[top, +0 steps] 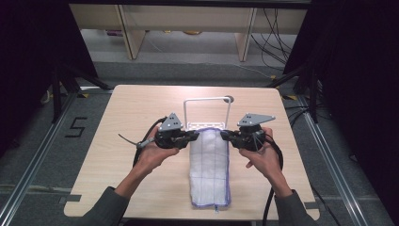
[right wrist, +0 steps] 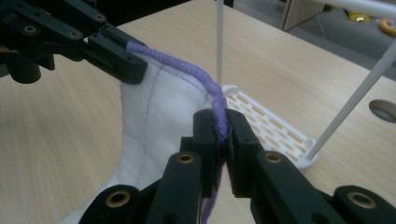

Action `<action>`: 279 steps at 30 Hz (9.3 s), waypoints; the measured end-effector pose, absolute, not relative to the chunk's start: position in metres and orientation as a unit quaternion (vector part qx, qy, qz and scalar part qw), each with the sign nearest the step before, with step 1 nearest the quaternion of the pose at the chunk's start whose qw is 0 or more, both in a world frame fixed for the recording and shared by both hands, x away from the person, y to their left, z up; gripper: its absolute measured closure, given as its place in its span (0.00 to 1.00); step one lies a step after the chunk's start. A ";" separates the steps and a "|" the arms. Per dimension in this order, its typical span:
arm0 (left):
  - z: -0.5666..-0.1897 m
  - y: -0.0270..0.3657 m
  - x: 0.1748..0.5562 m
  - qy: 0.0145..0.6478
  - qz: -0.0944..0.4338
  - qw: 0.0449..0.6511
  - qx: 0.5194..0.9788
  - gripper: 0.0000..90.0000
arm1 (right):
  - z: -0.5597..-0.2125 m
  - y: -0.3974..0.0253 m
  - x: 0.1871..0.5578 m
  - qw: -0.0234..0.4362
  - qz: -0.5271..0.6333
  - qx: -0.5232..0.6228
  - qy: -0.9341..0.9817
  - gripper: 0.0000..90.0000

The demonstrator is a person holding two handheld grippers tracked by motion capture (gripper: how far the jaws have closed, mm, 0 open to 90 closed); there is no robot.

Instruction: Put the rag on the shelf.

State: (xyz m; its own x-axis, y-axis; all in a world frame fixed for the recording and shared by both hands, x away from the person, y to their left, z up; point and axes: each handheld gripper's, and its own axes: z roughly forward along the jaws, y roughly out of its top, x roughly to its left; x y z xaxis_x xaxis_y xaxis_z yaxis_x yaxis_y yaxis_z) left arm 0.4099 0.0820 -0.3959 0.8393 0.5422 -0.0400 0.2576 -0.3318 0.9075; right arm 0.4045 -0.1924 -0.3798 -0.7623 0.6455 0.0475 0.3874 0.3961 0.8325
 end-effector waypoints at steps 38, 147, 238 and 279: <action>-0.262 0.092 0.484 0.272 0.202 0.545 0.767 0.93 | -0.249 -0.180 0.462 0.224 0.499 0.288 0.786 0.94; -0.363 0.149 0.538 0.442 0.129 0.480 0.747 0.38 | -0.309 -0.228 0.529 0.172 0.453 0.418 0.768 0.50; -0.489 0.157 0.346 0.343 0.064 0.451 0.821 0.30 | -0.453 -0.210 0.352 0.091 0.442 0.369 0.813 0.32; -0.513 0.151 0.304 0.309 0.090 0.407 0.855 0.24 | -0.499 -0.206 0.306 0.087 0.358 0.346 0.863 0.22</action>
State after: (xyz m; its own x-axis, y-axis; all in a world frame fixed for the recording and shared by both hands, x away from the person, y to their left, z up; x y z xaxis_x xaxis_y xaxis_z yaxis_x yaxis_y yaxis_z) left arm 0.3037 0.1511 -0.5132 0.7926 0.6019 -0.0975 0.4554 -0.4781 0.7511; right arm 0.3058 -0.2060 -0.4987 -0.7462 0.6585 0.0982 0.5343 0.5042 0.6784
